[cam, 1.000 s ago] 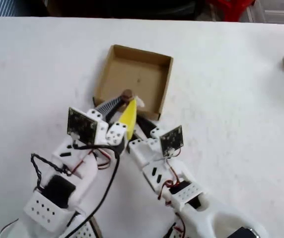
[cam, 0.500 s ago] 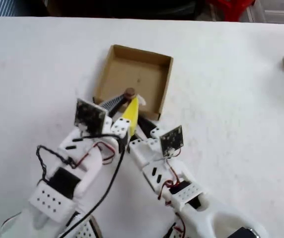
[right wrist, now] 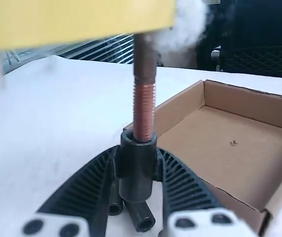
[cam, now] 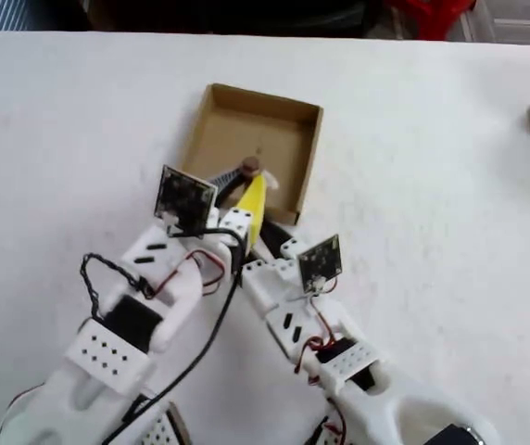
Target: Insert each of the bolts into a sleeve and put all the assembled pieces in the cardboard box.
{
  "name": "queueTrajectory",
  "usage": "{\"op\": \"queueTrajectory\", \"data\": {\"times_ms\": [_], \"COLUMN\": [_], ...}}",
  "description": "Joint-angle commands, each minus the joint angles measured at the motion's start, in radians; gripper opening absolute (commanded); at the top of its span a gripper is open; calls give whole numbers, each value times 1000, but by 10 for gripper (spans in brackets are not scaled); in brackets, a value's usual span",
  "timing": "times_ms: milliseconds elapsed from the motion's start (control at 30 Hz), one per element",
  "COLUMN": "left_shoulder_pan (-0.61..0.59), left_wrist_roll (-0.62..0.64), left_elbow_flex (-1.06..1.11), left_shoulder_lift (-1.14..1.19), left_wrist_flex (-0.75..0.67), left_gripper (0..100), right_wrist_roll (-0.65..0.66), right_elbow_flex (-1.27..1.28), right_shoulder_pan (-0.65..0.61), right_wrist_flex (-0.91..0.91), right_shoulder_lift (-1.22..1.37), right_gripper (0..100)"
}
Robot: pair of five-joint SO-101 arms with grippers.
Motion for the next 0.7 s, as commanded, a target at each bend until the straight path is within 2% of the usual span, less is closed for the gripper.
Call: {"op": "queueTrajectory", "data": {"times_ms": [0,533,667], "left_shoulder_pan": [-27,10,4], "left_wrist_roll": [-9,-6,-6], "left_elbow_flex": [-40,31,29], "left_shoulder_lift": [2,-4,-4], "left_wrist_flex": [-38,-34,29], "left_gripper": [24,24,24], "right_wrist_roll": [-2,-2,15], "right_elbow_flex": [2,2,3], "right_shoulder_pan": [-2,1,-1], "right_wrist_flex": [-21,-21,-21], "right_shoulder_lift": [-27,-27,-27], "right_gripper": [16,16,16]}}
